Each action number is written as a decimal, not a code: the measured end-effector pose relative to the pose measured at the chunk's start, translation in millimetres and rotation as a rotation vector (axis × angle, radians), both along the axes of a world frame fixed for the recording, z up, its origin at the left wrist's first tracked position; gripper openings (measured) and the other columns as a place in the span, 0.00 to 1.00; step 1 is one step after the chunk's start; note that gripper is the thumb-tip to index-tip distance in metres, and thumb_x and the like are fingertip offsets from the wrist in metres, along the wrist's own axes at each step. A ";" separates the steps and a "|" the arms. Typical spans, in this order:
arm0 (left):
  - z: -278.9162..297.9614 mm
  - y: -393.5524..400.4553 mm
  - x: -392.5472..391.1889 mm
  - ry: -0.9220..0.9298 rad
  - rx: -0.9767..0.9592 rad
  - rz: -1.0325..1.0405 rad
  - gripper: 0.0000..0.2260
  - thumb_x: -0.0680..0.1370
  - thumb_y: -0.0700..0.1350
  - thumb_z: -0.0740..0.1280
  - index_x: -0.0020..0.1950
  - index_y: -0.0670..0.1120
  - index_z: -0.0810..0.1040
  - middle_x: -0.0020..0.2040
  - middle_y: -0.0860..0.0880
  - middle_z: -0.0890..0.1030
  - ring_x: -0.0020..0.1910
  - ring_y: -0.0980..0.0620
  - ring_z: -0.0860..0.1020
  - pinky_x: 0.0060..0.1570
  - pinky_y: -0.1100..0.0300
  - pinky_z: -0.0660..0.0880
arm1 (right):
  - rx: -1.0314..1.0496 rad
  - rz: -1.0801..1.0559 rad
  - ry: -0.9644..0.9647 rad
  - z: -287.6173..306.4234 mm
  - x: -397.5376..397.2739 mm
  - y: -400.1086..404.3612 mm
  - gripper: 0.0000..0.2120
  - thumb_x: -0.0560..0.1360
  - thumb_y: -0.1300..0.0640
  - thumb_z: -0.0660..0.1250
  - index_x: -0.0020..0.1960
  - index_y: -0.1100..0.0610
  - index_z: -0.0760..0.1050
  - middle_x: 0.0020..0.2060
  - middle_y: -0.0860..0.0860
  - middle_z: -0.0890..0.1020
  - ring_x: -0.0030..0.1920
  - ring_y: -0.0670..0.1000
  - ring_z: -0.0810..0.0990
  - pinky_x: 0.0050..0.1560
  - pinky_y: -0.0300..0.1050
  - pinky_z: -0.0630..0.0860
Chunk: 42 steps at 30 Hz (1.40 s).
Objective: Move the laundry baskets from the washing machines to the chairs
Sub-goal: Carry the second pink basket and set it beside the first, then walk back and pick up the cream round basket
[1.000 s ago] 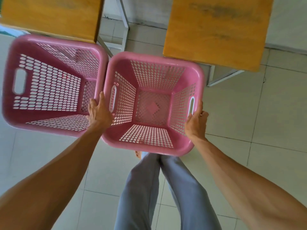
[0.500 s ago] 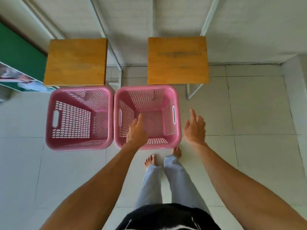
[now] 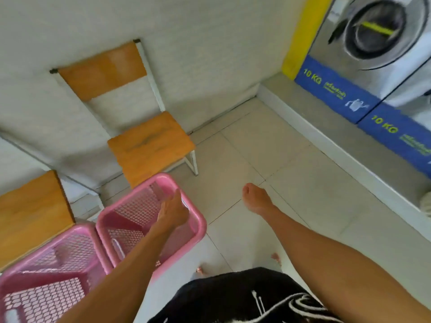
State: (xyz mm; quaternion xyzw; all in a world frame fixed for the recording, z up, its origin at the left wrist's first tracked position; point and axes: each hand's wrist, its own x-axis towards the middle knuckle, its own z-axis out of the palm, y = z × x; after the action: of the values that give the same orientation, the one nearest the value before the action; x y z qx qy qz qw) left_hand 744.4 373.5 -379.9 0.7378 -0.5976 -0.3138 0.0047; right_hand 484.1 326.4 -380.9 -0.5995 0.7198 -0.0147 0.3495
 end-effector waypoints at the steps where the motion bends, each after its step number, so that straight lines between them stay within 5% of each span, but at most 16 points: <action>1: -0.3 -10.3 -12.4 -0.024 0.058 -0.047 0.28 0.79 0.37 0.61 0.77 0.39 0.55 0.64 0.37 0.73 0.46 0.46 0.79 0.36 0.60 0.79 | -0.017 -0.032 -0.010 2.4 -15.0 -0.7 0.17 0.84 0.52 0.47 0.50 0.56 0.72 0.46 0.55 0.79 0.50 0.58 0.77 0.46 0.47 0.69; 3: -0.3 -34.1 -45.8 -0.046 0.155 -0.176 0.25 0.79 0.40 0.61 0.75 0.39 0.60 0.62 0.38 0.76 0.44 0.48 0.78 0.39 0.59 0.79 | -0.074 -0.073 -0.038 8.2 -47.6 -3.1 0.14 0.83 0.52 0.48 0.49 0.55 0.71 0.43 0.54 0.79 0.49 0.58 0.78 0.44 0.47 0.70; 6: 3.2 -69.5 -120.6 -0.091 0.200 -0.318 0.28 0.79 0.43 0.60 0.78 0.40 0.57 0.71 0.39 0.71 0.63 0.42 0.74 0.63 0.51 0.71 | -0.122 -0.113 -0.046 17.7 -109.3 -3.0 0.16 0.83 0.53 0.50 0.57 0.58 0.75 0.46 0.55 0.82 0.50 0.60 0.79 0.46 0.50 0.75; 8: 8.5 -86.2 -182.2 -0.053 0.208 -0.364 0.31 0.79 0.44 0.60 0.80 0.43 0.52 0.76 0.40 0.63 0.73 0.41 0.65 0.69 0.52 0.65 | -0.132 -0.149 -0.037 21.3 -159.2 0.3 0.19 0.83 0.53 0.51 0.66 0.58 0.74 0.55 0.58 0.83 0.58 0.61 0.79 0.55 0.53 0.77; 13: 19.7 -118.3 -341.5 0.047 0.142 -0.536 0.26 0.77 0.44 0.57 0.76 0.44 0.60 0.72 0.41 0.69 0.63 0.45 0.71 0.58 0.54 0.69 | -0.130 -0.301 -0.001 23.6 -295.0 12.5 0.20 0.84 0.51 0.54 0.72 0.57 0.71 0.65 0.58 0.79 0.66 0.61 0.76 0.64 0.53 0.73; 22: 37.1 -120.5 -599.6 0.120 0.151 -0.889 0.30 0.78 0.45 0.60 0.79 0.46 0.56 0.77 0.44 0.63 0.74 0.44 0.64 0.67 0.54 0.65 | -0.148 -0.721 -0.001 36.3 -504.7 76.1 0.21 0.84 0.53 0.55 0.74 0.59 0.66 0.63 0.61 0.80 0.63 0.62 0.78 0.64 0.53 0.75; 30: 22.4 -101.6 -762.9 0.124 0.170 -1.111 0.28 0.78 0.46 0.61 0.78 0.47 0.60 0.74 0.43 0.67 0.72 0.43 0.67 0.66 0.57 0.65 | -0.198 -1.065 -0.047 30.8 -626.0 119.5 0.23 0.84 0.52 0.57 0.76 0.59 0.61 0.66 0.61 0.78 0.64 0.63 0.79 0.62 0.55 0.75; 42: -12.6 -128.9 -1001.0 0.057 0.317 -1.197 0.28 0.77 0.45 0.60 0.78 0.47 0.61 0.74 0.44 0.68 0.68 0.44 0.72 0.65 0.57 0.71 | -0.028 -1.203 -0.015 11.1 -822.0 144.7 0.22 0.84 0.52 0.56 0.76 0.58 0.63 0.64 0.60 0.80 0.63 0.61 0.79 0.61 0.53 0.75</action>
State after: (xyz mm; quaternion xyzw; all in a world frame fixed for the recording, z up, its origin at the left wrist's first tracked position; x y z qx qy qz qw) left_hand -256.6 244.6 -392.5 0.2577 -0.8535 -0.3665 -0.2659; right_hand -337.9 471.1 -369.8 -0.0913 0.9300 -0.2235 0.2771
